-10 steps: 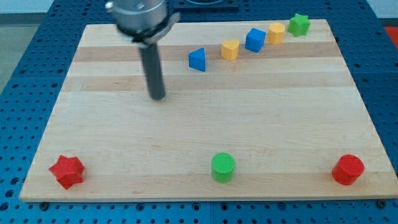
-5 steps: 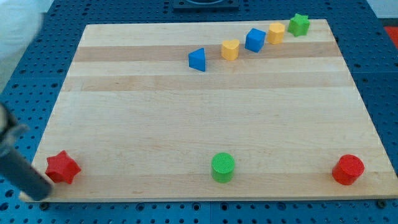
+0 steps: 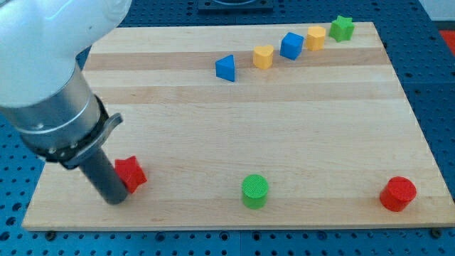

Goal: Place the red star to the bottom left of the blue triangle

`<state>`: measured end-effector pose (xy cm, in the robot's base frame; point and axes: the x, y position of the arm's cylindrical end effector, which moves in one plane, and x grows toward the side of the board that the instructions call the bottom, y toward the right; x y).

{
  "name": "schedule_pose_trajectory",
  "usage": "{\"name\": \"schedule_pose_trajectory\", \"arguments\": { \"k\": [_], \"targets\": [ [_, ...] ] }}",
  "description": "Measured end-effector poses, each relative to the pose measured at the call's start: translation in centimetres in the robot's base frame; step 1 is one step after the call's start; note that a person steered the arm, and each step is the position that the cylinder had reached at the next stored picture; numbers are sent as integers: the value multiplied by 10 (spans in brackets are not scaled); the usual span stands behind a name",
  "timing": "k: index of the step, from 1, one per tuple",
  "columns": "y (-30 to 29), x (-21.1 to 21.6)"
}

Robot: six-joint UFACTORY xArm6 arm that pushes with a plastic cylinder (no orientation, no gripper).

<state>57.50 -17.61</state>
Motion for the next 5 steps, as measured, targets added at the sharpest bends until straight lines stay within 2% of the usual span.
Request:
{"name": "schedule_pose_trajectory", "arguments": {
  "k": [1, 3, 5],
  "targets": [
    [9, -33],
    [86, -95],
    [168, -123]
  ]
}}
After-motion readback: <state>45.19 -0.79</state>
